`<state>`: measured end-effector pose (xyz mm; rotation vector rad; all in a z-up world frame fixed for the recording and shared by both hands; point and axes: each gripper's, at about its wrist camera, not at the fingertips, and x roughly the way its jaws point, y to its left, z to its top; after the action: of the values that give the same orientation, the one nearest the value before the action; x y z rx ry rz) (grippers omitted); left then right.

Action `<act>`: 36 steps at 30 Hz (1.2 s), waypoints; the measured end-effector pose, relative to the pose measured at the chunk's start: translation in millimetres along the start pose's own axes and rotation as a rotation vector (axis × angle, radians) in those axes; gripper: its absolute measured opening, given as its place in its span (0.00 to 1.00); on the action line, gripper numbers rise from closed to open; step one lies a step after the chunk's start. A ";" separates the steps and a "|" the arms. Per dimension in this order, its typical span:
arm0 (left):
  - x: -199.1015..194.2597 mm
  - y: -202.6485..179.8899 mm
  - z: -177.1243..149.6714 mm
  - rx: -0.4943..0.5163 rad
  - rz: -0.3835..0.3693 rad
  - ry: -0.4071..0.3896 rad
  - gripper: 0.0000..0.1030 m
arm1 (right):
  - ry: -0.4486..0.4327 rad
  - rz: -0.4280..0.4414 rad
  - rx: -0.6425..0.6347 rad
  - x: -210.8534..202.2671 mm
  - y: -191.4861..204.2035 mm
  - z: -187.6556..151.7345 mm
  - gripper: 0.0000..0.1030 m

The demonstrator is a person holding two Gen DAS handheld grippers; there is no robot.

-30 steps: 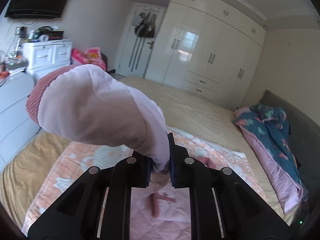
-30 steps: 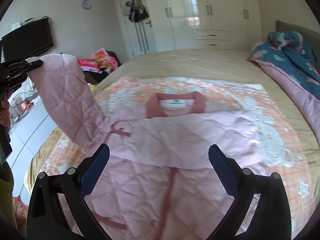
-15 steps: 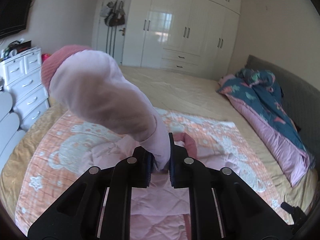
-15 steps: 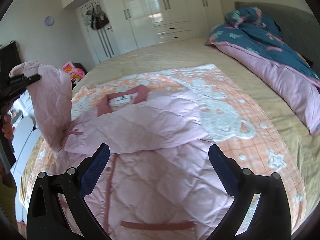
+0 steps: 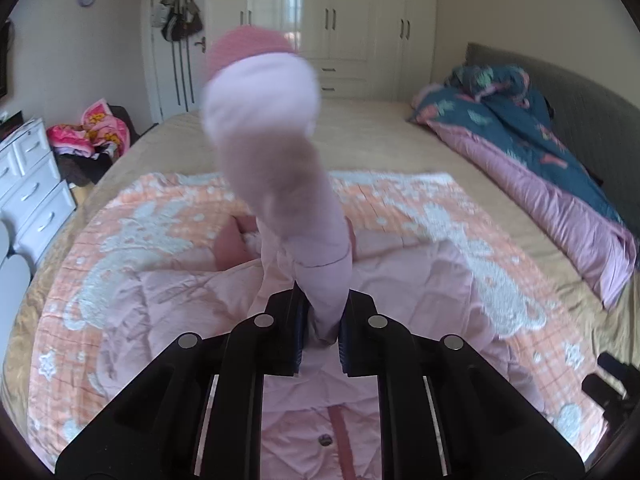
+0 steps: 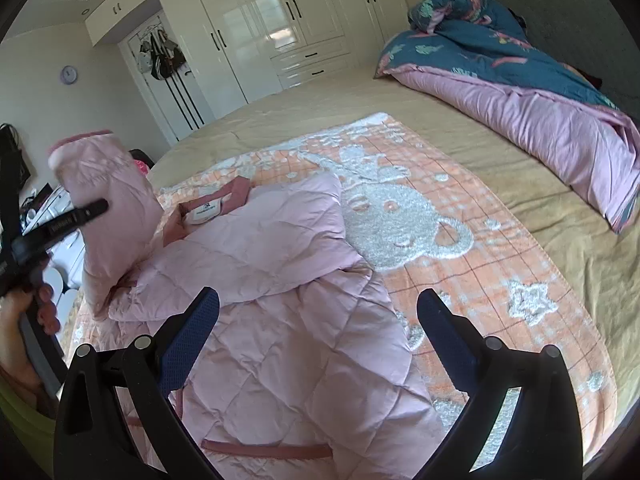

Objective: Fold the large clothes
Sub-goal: 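Lift the sleeve with the left tool and fold it across the jacket front, then release the sleeve from the left tool onto the folded jacket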

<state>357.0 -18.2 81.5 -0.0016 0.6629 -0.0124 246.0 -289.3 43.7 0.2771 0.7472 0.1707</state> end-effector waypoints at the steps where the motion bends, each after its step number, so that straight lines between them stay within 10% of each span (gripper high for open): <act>1: 4.4 -5.3 -3.9 0.018 0.000 0.011 0.06 | 0.001 -0.002 0.003 1.2 -1.3 0.0 0.96; 19: 67.0 -69.8 -74.0 0.287 0.023 0.155 0.11 | 0.030 -0.032 0.069 23.9 -26.5 -0.3 0.96; 22: 69.8 -72.5 -77.9 0.308 0.020 0.166 0.19 | 0.039 -0.028 0.077 29.3 -27.7 0.4 0.96; 25: 66.3 -74.9 -79.2 0.314 -0.057 0.181 0.65 | 0.046 -0.035 0.069 34.7 -26.0 3.1 0.96; 36: 29.4 -28.0 -85.0 0.249 -0.205 0.185 0.87 | 0.101 0.041 0.065 70.1 -3.8 22.2 0.96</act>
<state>327.6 -46.4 -3.4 0.1730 0.8407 -0.2948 312.1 -279.5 12.9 0.3475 0.8483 0.2009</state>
